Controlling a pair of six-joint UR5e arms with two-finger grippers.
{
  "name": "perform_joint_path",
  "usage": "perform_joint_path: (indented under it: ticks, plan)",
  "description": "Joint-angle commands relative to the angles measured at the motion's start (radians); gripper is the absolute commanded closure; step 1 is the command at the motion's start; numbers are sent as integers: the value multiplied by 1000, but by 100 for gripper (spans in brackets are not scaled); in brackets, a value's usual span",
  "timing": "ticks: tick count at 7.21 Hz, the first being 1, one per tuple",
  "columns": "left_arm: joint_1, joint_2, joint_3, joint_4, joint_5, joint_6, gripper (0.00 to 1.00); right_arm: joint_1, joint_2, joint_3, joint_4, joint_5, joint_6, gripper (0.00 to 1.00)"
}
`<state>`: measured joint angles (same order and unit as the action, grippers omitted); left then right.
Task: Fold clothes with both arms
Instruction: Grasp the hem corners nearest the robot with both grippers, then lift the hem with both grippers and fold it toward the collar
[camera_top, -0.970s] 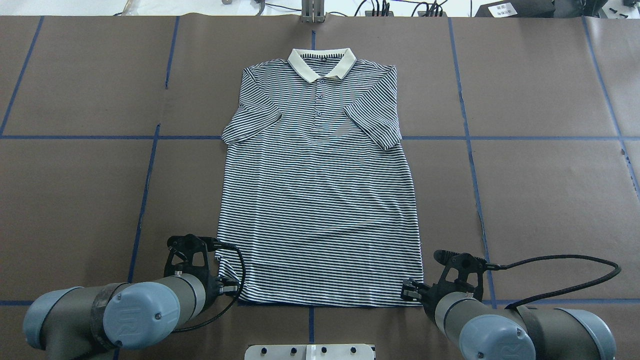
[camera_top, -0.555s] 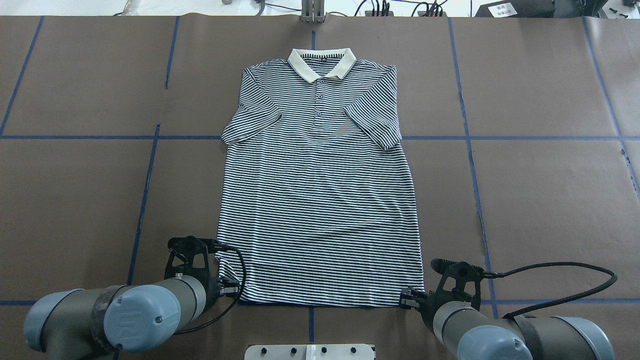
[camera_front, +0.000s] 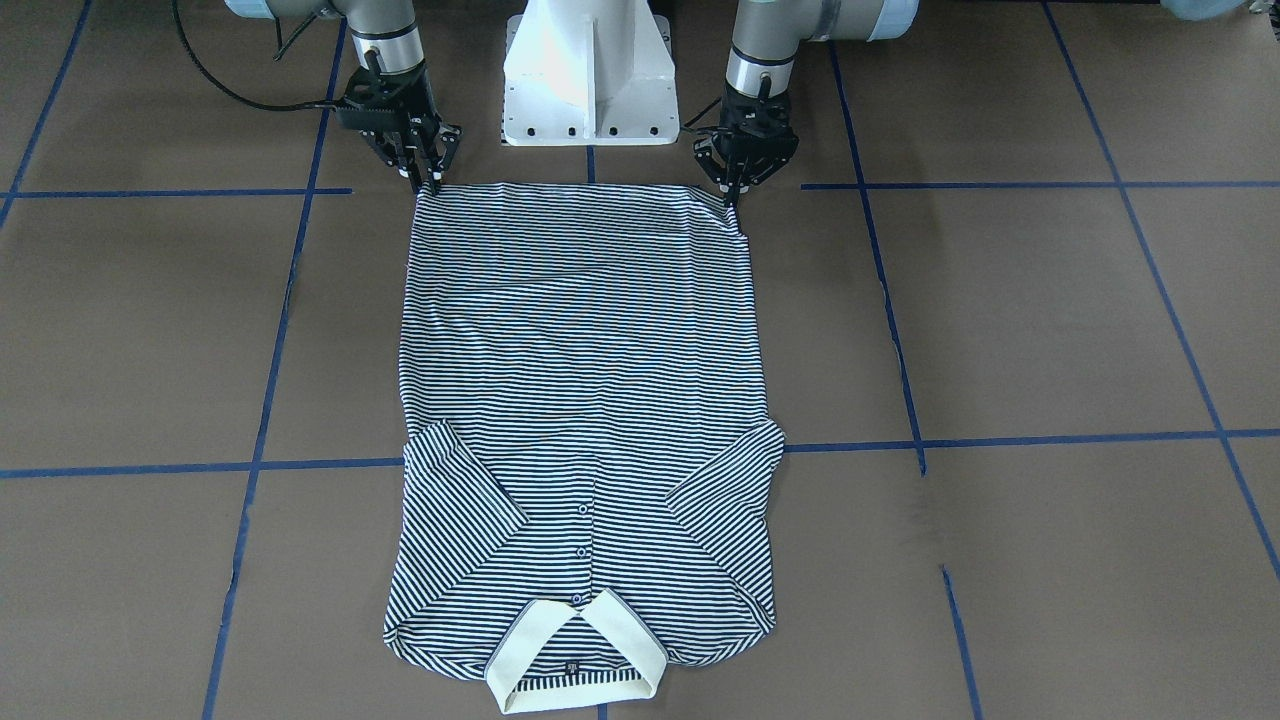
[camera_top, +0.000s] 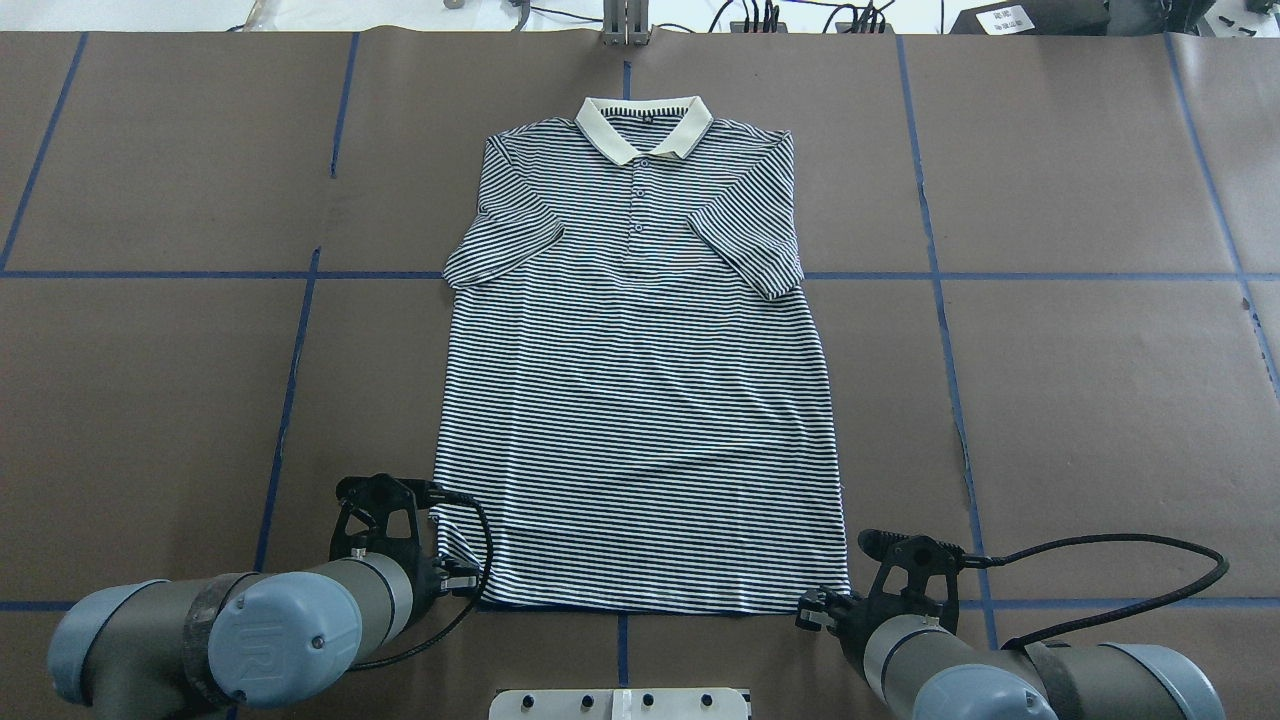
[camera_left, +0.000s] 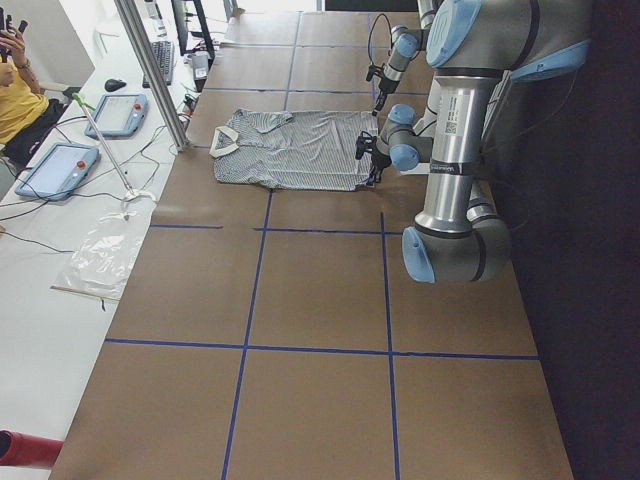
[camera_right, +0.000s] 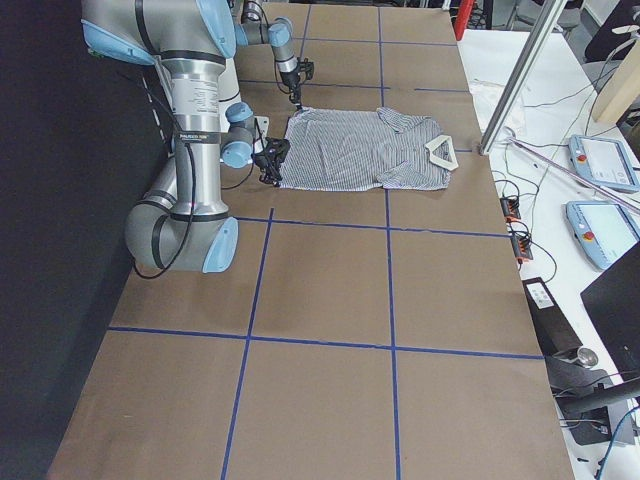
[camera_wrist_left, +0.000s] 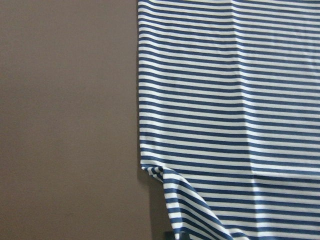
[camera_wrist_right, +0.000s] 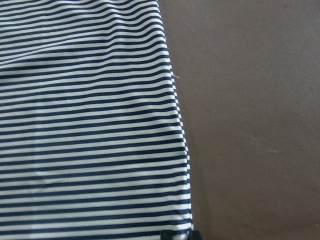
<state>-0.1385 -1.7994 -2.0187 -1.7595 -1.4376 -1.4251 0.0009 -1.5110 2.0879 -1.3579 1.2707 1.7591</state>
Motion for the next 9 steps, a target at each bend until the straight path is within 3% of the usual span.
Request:
perform_joint_path:
  ticks: [1,3,5,7,8,9]
  plan:
    - [0,-2,0,0,-3,0,100,2,0,11,-7,7,-9,100]
    - [-3,5,-62,23,-15,17,100,30,-11,119,-68,28,-35,100]
    - [-10,-27,-269,246,-136,92,100,48,-3,350,-284,79,-50,100]
    - [-48,-185,-461,572,-240,106,100,134,36,618,-532,253,-87,100]
    - [-102,-239,-478,619,-297,127,100,195,90,636,-564,328,-102,100]
    - [-127,-250,-466,614,-306,206,100,262,94,633,-576,343,-189,100]
